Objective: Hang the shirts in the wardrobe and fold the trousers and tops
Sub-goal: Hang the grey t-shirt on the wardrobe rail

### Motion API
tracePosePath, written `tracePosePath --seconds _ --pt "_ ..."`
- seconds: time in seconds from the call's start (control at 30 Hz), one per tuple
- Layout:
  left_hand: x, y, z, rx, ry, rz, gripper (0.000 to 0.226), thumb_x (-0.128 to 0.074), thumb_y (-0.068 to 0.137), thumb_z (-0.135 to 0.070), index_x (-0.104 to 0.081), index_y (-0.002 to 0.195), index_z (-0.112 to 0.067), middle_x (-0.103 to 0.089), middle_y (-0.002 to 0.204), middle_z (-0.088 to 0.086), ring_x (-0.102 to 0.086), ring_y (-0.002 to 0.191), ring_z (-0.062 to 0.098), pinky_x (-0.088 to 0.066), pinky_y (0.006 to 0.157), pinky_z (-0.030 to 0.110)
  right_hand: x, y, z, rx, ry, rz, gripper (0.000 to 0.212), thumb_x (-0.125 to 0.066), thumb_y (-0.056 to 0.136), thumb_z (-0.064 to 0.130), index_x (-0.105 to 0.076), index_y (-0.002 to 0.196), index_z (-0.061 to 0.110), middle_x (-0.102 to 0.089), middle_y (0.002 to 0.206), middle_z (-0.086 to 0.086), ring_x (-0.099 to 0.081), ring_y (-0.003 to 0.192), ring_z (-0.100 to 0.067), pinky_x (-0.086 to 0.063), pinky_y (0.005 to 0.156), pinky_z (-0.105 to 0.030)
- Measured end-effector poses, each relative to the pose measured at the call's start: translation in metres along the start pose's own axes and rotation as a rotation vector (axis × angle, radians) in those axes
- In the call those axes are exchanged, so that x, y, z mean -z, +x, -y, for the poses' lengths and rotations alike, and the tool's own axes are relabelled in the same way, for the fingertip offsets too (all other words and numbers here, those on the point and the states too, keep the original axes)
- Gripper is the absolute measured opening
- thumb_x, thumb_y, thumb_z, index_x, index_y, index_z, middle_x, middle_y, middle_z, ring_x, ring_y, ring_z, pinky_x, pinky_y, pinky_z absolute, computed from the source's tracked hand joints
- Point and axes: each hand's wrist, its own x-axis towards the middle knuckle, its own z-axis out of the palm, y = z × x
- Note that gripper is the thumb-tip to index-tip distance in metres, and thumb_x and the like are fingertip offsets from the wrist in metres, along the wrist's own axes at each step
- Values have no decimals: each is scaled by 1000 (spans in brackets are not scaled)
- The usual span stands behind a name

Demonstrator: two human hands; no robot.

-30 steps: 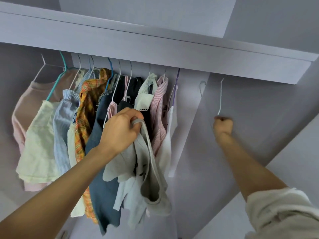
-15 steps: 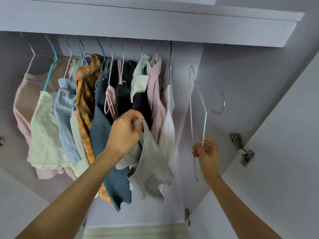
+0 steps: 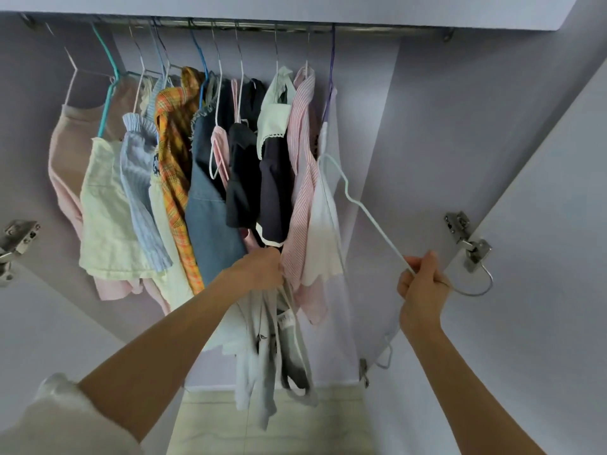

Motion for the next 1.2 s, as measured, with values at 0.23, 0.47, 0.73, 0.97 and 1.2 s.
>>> tracePosePath --seconds 0.23,0.47,0.73,0.97,1.2 --pt "-26 -12 20 58 -125 -72 17 -58 87 -15 -45 78 -14 -51 80 1 -50 77 18 -38 65 24 6 -13 8 -188 204 -13 55 -39 99 26 -35 44 21 -25 35 9 -21 30 -6 -18 33 -14" --pt "-1 -38 8 -229 -430 -129 14 -66 84 -13 -53 76 -14 -55 71 -3 -50 63 6 -42 60 16 -46 -21 25 -318 428 165 60 -33 100 24 -26 40 23 -19 35 8 -9 34 -9 -13 35 -20" --pt "27 -62 28 -210 -633 -191 18 -62 87 -5 -54 72 -12 -51 70 -4 -49 57 -7 -38 58 7 -79 -10 39 -376 492 395 60 -31 99 26 -25 40 23 -19 31 8 -11 29 -7 -18 30 -19" --pt "70 -82 35 -271 -1049 -414 21 -55 90 -7 -54 70 -12 -51 64 -2 -49 60 5 -41 62 13 -75 -17 -38 -355 72 263 49 -42 98 21 -28 51 19 -25 36 9 -22 30 -6 -18 35 -14" --pt "53 -89 76 51 -205 -363 15 -67 84 -17 -55 77 -21 -57 77 -5 -48 67 2 -37 56 8 -94 18 -5 -274 183 178 45 -46 96 22 -25 57 19 -24 34 12 -23 26 -4 -18 31 -11"
